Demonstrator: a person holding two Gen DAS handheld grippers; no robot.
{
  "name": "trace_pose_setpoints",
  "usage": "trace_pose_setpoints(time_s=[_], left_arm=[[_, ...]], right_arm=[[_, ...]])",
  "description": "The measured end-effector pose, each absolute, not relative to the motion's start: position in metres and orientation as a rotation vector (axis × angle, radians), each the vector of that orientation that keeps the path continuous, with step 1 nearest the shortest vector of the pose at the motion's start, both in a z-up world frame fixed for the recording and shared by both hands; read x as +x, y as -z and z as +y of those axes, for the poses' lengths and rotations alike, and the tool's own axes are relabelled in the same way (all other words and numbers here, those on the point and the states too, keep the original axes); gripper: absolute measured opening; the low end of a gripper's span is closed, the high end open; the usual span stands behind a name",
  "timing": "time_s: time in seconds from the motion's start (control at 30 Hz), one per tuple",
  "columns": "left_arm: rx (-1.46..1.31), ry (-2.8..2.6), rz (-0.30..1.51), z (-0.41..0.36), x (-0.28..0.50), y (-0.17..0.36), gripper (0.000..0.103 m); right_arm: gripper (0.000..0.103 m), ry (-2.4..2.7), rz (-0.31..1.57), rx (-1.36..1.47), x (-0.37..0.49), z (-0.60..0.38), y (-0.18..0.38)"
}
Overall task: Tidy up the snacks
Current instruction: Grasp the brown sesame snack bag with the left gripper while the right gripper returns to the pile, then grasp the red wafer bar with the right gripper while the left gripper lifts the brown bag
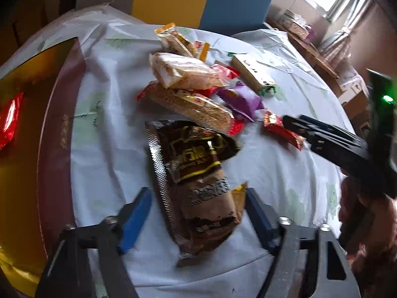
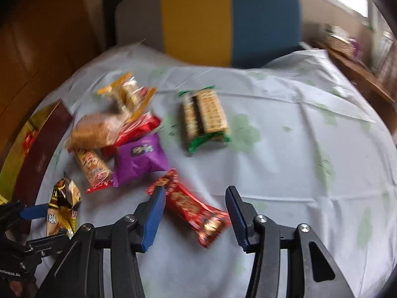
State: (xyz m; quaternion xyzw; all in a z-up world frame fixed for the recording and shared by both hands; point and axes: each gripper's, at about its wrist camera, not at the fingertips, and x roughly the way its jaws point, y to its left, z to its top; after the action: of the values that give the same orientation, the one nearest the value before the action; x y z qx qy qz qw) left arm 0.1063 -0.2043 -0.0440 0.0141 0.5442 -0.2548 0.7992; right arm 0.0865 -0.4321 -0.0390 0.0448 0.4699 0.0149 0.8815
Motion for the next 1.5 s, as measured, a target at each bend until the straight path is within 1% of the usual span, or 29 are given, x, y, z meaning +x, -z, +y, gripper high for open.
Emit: trace_pose_setpoints(time_s=[0.1,0.2,0.37,0.47,0.5,0.53,0.6,0.8,0.83,0.9,0.93,0.97,1.23,1.5], left_arm=[[0.051,0.567,1.16,-0.209,0.105,0.043,0.063],[0.02,0.576,1.178,-0.206,0.11,0.042,0.062],[0.011,0.566,1.197,-0.208,0.115,0.046,0.07],[0.016,0.56,1.184,-0.209,0.115,0.046,0.071],[0.014,0.559,1.183,-0.209,0.116,0.047,0.071],[0.014,0.558,1.178,-0.209,0.116,0.047,0.071],[0.019,0.557,1.169,-0.211,0.117,0.047,0.071],[0.06,0.554,1.118,-0.216,0.115,0.049,0.071],[0.068,0.551,1.112,-0.218,0.116,0.049,0.07],[0.081,0.551,1.096,-0.221,0.115,0.049,0.066],[0.074,0.562,1.084,-0.221,0.115,0.047,0.053],[0.065,0.582,1.072,-0.222,0.115,0.044,0.05],[0.094,0.582,1.039,-0.222,0.11,0.04,0.042],[0.194,0.572,0.958,-0.224,0.093,0.027,0.041]], right_arm=[[0.051,-0.071,1.027,0.116,0.087,-0.426,0.05],[0.051,-0.132,1.003,0.154,0.072,-0.415,0.052],[0.051,-0.084,0.957,0.18,0.071,-0.412,0.054],[0.051,-0.035,0.931,0.243,0.073,-0.416,0.058],[0.047,-0.023,0.917,0.254,0.073,-0.418,0.058],[0.038,-0.001,0.901,0.253,0.072,-0.418,0.058],[0.025,0.043,0.893,0.238,0.071,-0.417,0.06],[0.024,0.089,0.84,0.332,0.044,-0.427,0.061],[0.024,0.091,0.837,0.336,0.042,-0.427,0.061],[0.024,0.098,0.83,0.325,0.04,-0.426,0.061],[0.025,0.103,0.83,0.313,0.04,-0.424,0.061],[0.025,0.109,0.828,0.3,0.041,-0.422,0.062],[0.025,0.115,0.814,0.288,0.041,-0.421,0.063],[0.025,0.126,0.814,0.262,0.041,-0.417,0.062]])
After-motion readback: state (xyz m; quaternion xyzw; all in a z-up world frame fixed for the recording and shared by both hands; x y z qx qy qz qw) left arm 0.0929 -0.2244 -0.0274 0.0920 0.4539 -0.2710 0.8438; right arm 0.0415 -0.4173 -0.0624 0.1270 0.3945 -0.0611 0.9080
